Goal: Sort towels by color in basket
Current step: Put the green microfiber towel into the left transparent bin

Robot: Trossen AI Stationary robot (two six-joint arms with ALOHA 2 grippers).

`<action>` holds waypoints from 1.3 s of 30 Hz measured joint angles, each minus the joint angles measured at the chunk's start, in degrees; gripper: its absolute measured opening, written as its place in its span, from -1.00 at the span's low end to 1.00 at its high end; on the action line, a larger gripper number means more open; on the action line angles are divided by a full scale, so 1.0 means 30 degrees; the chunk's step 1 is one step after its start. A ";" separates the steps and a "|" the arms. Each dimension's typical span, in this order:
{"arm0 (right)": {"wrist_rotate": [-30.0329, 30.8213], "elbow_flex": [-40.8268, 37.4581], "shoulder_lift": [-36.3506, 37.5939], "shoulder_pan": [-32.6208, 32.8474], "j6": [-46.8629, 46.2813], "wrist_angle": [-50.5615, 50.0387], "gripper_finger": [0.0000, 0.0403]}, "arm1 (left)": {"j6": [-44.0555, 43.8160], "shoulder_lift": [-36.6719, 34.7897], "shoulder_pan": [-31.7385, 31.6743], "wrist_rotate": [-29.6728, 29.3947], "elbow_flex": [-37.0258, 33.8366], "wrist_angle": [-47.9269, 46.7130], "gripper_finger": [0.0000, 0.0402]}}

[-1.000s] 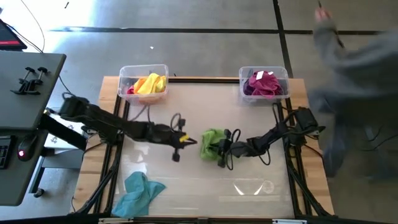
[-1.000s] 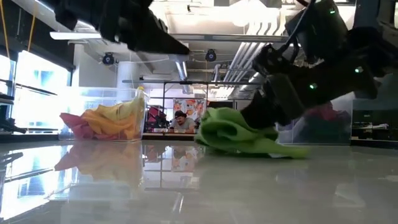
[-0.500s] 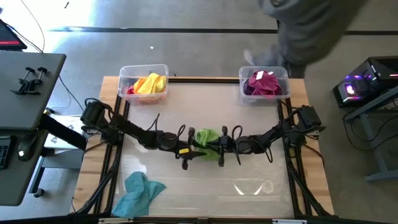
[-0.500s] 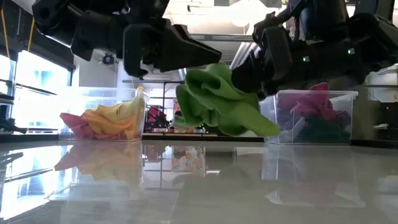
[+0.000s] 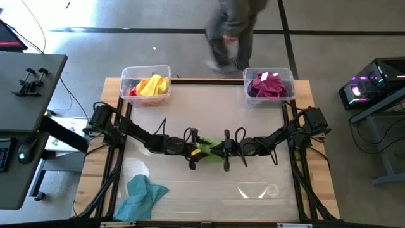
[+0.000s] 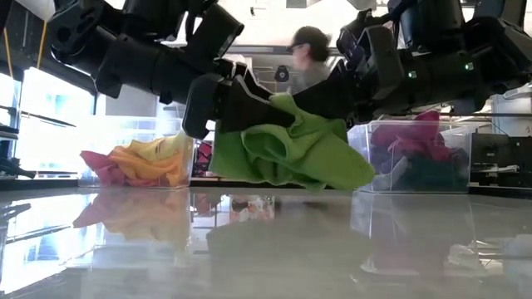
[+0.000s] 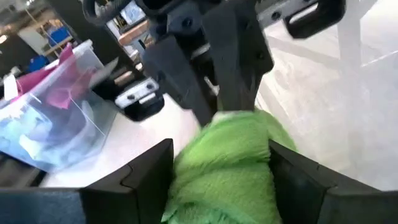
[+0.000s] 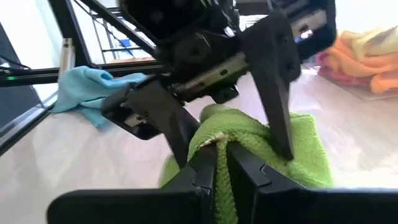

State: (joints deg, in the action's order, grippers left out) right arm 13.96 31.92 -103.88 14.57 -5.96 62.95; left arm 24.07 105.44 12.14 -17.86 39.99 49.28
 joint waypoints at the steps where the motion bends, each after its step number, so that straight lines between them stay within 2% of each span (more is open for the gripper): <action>1: -0.0092 0.0000 0.0000 0.0007 0.0007 0.0058 -0.92 | -0.0189 0.0035 -0.0006 0.0003 0.0000 -0.0016 0.12; 7: -0.0156 0.0000 0.0000 0.0007 0.0352 0.0162 -0.92 | -0.0998 0.0077 -0.0006 0.0022 0.0000 -0.0089 -0.02; 14: -0.0667 0.0000 0.0070 0.0029 -0.1366 -0.0002 -0.88 | -0.1318 0.0077 -0.0042 0.1579 0.0000 -0.0502 -0.37; 18: -0.2067 0.0000 0.1344 -0.0203 -0.2380 -0.1546 -0.66 | -0.2229 0.0048 0.0088 0.1746 0.0022 -0.0599 -0.59; 22: -0.2503 0.0058 0.3775 -0.0235 -0.2798 -0.5895 -0.37 | -0.1808 -0.0320 0.0414 0.1446 -0.0044 -0.1756 -0.72; 24: -0.2321 0.0051 0.4867 -0.0219 -0.2787 -0.8485 -0.28 | -0.1110 -0.0941 0.0679 -0.0059 -0.0042 -0.2019 -0.75; 26: -0.1067 0.0050 0.5769 -0.0079 -0.2884 -1.0130 -0.23 | -0.0301 -0.1710 0.0974 -0.2820 -0.0015 -0.2456 -0.75; 31: 0.2746 0.0037 0.6441 0.0642 -0.2742 -1.1280 -0.21 | 0.3092 -0.4284 0.1480 -1.2446 -0.0017 -0.3442 -0.76; 33: 0.3277 0.0035 0.6344 0.0877 -0.2696 -1.1119 -0.21 | 0.4849 -0.5668 0.1360 -1.6505 -0.0015 -0.3413 -0.76; 35: 0.3289 0.0032 0.6156 0.1014 -0.2696 -1.1264 -0.20 | 0.6207 -0.7439 0.0828 -1.9418 -0.0029 -0.3395 -0.76; 37: 0.3298 0.0029 0.5887 0.1109 -0.2730 -1.1320 -0.20 | 0.7116 -0.9493 -0.0053 -2.0798 -0.0029 -0.3316 -0.77; 39: 0.3341 0.0029 0.5669 0.1166 -0.2856 -1.1167 -0.20 | 0.7704 -1.1484 -0.1191 -2.1153 -0.0029 -0.3309 -0.77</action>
State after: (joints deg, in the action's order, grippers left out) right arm 23.99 32.01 -86.87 18.06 -14.52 29.45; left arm 47.19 70.99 8.56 -81.32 39.90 39.35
